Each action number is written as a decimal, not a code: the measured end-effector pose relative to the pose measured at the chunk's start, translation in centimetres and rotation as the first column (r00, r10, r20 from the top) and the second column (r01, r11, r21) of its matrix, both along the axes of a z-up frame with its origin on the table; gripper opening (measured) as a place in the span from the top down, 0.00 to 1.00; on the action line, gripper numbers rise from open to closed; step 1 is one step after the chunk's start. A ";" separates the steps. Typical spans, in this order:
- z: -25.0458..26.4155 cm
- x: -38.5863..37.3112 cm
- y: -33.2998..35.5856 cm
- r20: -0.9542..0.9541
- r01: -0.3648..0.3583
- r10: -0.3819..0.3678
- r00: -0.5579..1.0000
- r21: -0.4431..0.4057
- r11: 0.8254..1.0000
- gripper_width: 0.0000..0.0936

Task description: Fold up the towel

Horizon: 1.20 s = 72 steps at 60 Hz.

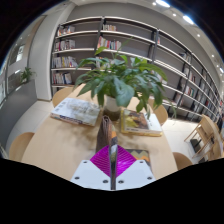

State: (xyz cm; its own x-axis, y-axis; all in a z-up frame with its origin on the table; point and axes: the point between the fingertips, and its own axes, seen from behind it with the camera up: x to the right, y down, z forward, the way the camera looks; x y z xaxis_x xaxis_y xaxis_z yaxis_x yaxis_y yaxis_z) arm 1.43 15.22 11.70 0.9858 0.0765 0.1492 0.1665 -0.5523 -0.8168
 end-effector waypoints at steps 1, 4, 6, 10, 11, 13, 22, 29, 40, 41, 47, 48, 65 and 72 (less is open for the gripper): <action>0.1 0.9 0.4 0.007 0.005 -0.005 1.000 0.001 1.000 0.96; 0.5 4.3 0.3 0.016 0.020 -0.020 1.000 0.011 1.000 0.96; 0.2 6.2 0.5 0.008 0.032 -0.032 0.999 0.012 0.999 0.96; -1.9 9.3 0.7 -0.027 0.043 -0.044 0.999 -0.021 0.999 0.95; -2.7 9.9 0.8 -0.036 0.041 -0.042 0.998 -0.033 0.999 0.94; -4.5 10.9 0.7 -0.055 0.031 -0.034 0.998 -0.063 0.998 0.90; -9.7 14.2 -1.0 0.019 0.000 0.004 1.000 -0.179 0.984 0.53; -5.5 14.0 -2.2 0.006 -0.019 0.020 1.000 -0.103 0.995 0.36; 6.1 12.0 -5.9 -0.084 -0.040 0.046 0.995 0.074 0.996 0.20; 7.0 11.9 -6.5 -0.085 -0.042 0.050 0.995 0.088 0.995 0.20; 11.9 10.8 -10.0 -0.112 -0.056 0.073 0.991 0.144 0.988 0.19; 12.5 10.5 -10.6 -0.118 -0.064 0.082 0.990 0.148 0.987 0.19; 16.5 8.0 -22.3 -0.142 -0.066 0.098 0.985 0.214 0.975 0.19; 15.7 7.3 -26.3 -0.126 -0.057 0.081 0.989 0.185 0.981 0.19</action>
